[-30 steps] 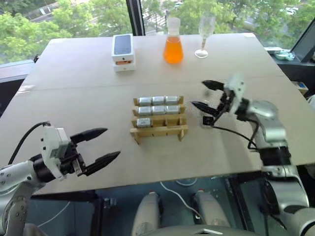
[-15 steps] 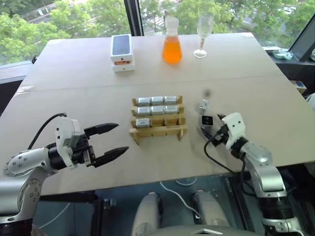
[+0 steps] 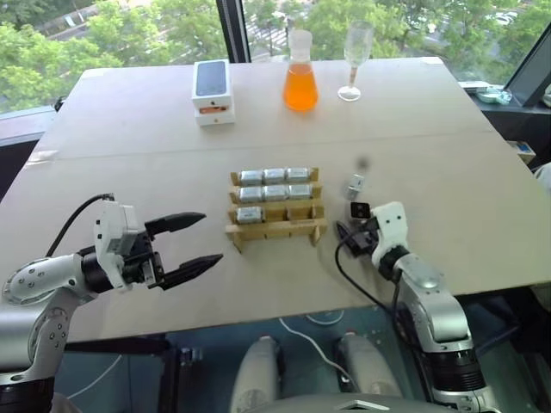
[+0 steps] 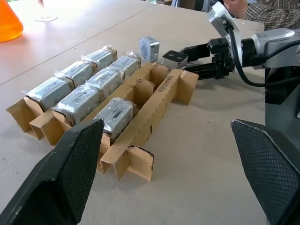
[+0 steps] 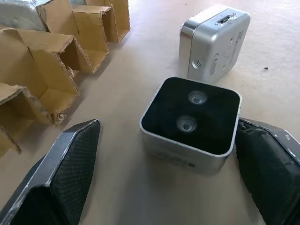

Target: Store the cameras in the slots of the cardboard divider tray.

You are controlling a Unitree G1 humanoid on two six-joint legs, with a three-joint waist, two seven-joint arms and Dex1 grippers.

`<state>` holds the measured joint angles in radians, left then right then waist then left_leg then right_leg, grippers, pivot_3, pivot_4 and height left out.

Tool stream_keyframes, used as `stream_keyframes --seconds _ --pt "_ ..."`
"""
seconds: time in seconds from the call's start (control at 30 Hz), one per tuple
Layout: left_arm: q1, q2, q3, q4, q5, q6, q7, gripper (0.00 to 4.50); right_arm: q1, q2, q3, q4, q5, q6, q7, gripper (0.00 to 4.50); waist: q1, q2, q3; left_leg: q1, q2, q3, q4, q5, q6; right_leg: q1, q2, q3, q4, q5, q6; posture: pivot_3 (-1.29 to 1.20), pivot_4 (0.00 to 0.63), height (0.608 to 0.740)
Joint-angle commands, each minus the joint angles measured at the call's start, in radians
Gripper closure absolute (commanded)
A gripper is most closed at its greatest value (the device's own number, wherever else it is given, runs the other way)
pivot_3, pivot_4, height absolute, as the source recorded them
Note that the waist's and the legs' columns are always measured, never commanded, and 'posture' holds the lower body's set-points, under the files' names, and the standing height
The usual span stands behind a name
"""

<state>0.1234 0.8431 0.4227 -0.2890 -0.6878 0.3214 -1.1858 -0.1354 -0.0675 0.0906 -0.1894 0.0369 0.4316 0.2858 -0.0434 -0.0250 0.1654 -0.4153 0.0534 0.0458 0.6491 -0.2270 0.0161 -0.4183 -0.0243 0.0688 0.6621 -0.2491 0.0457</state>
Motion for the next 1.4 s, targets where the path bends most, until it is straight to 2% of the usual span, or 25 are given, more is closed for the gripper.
stream_keyframes --seconds 0.03,0.2,0.23,0.33,0.37,0.4,0.63,0.77,0.87,0.93,1.1,1.27,1.4 --pt "-0.008 0.025 0.025 0.005 0.003 -0.006 -0.016 0.0 -0.025 0.012 -0.014 0.005 -0.009 0.001 -0.054 0.05 0.0 0.0 0.0 0.0 0.0 0.0 0.0 0.0 0.0 0.0 0.0 0.0 0.0 0.0 0.0 0.0 0.15 0.74" --pt "-0.022 0.037 0.022 0.016 0.001 -0.003 -0.021 0.0 -0.034 0.007 -0.004 0.037 -0.021 -0.043 -0.076 0.05 0.0 0.0 0.0 0.0 0.0 0.0 0.0 0.0 0.0 0.0 0.001 0.0 0.0 0.0 0.0 0.0 0.15 0.74" --pt "-0.023 0.038 0.02 0.017 0.002 -0.003 -0.021 0.0 -0.036 0.007 -0.006 0.044 -0.022 -0.049 -0.08 0.55 0.0 0.0 0.0 0.0 0.0 0.0 0.0 0.0 0.0 0.0 0.001 0.0 0.0 0.0 0.0 0.0 0.15 0.74" --pt "-0.03 0.043 0.019 0.023 0.001 -0.003 -0.024 0.0 -0.036 0.008 -0.011 0.054 -0.026 -0.068 -0.092 1.67 0.0 0.0 0.0 0.0 0.0 0.0 0.0 0.0 0.0 0.0 0.001 0.0 0.0 0.0 0.0 0.0 0.15 0.74" --pt "-0.033 0.045 0.018 0.024 0.001 -0.002 -0.025 0.0 -0.034 0.004 -0.009 0.054 -0.028 -0.076 -0.092 2.19 0.0 0.0 0.0 0.0 0.0 0.0 0.0 0.0 0.0 0.0 0.001 0.0 0.0 0.0 0.0 0.0 0.15 0.74" --pt "-0.036 0.046 0.017 0.025 0.001 -0.001 -0.027 0.0 -0.028 -0.004 -0.006 0.053 -0.034 -0.082 -0.09 2.49 0.0 0.0 0.0 0.0 0.0 0.0 0.0 0.0 0.0 0.0 0.001 0.0 0.0 0.0 0.0 0.0 0.15 0.74" --pt "-0.063 0.059 -0.007 0.026 0.0 0.007 -0.047 0.0 0.031 -0.148 0.021 0.042 -0.07 -0.226 0.005 2.5 0.003 -0.001 -0.001 0.0 0.0 0.0 0.0 0.0 0.0 0.0 0.001 0.0 0.0 0.0 0.0 0.0 0.15 0.74" --pt "-0.108 0.075 -0.047 0.031 -0.006 0.024 -0.08 0.0 0.028 -0.3 0.038 0.055 -0.089 -0.458 0.136 2.5 0.002 -0.001 0.0 0.0 -0.001 0.0 0.001 0.0 0.0 0.001 0.0 0.0 0.0 0.0 0.0 0.0 0.15 0.74" --pt "-0.195 0.082 -0.107 0.048 -0.012 0.047 -0.107 0.0 -0.043 -0.43 0.102 0.077 -0.164 -0.667 0.244 2.5 -0.001 -0.002 0.0 0.001 -0.003 0.0 0.002 0.0 0.0 0.001 0.001 0.0 0.0 -0.001 0.002 0.0 0.15 0.74" --pt "-0.28 0.074 -0.163 0.075 -0.003 0.063 -0.119 0.0 -0.124 -0.472 0.147 0.1 -0.205 -0.76 0.291 2.5 -0.002 -0.002 0.001 0.001 -0.001 0.0 0.002 0.0 0.0 0.001 0.004 0.001 0.001 -0.002 0.003 0.0 0.15 0.74" --pt "-0.457 0.05 -0.285 0.127 0.02 0.153 -0.085 0.0 -0.299 -0.478 0.239 0.173 -0.302 -0.899 0.333 2.5 0.002 -0.003 0.002 0.001 0.002 -0.003 0.004 0.0 0.0 0.001 0.01 0.0 0.003 0.001 0.001 0.0 0.15 0.74" --pt "-0.677 -0.032 -0.412 0.206 0.051 0.256 -0.041 0.0 -0.478 -0.426 0.333 0.256 -0.483 -1.059 0.272 2.5 0.006 -0.005 0.003 -0.002 0.0 -0.004 0.004 0.0 0.0 0.0 0.009 0.0 0.001 0.003 0.003 0.0 0.15 0.74" --pt "-0.763 -0.032 -0.484 0.258 0.098 0.284 -0.086 0.0 -0.545 -0.405 0.359 0.29 -0.57 -1.134 0.218 2.5 0.005 -0.005 0.003 -0.003 0.0 -0.003 0.004 0.0 0.0 0.0 0.008 0.001 0.001 0.003 0.003 0.0 0.15 0.74"
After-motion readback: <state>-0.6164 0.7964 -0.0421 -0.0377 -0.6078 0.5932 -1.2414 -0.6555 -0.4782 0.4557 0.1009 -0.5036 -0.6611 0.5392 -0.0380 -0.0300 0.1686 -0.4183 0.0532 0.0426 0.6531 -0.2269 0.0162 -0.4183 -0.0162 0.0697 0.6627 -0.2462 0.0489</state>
